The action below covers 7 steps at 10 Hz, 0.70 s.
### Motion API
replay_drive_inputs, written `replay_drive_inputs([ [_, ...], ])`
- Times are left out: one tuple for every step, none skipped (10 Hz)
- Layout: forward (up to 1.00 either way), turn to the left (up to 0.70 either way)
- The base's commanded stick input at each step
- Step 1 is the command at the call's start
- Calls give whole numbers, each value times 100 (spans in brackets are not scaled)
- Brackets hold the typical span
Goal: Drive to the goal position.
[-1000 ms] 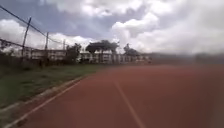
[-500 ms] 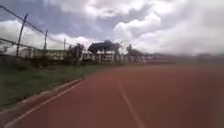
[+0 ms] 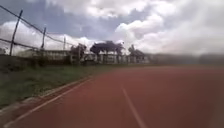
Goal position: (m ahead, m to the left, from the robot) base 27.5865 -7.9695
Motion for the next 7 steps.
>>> replay_drive_inputs([
  [100, 0],
  [100, -7],
  [100, -19],
  [100, -8],
  [100, 0],
  [100, 0],
  [100, 0],
])
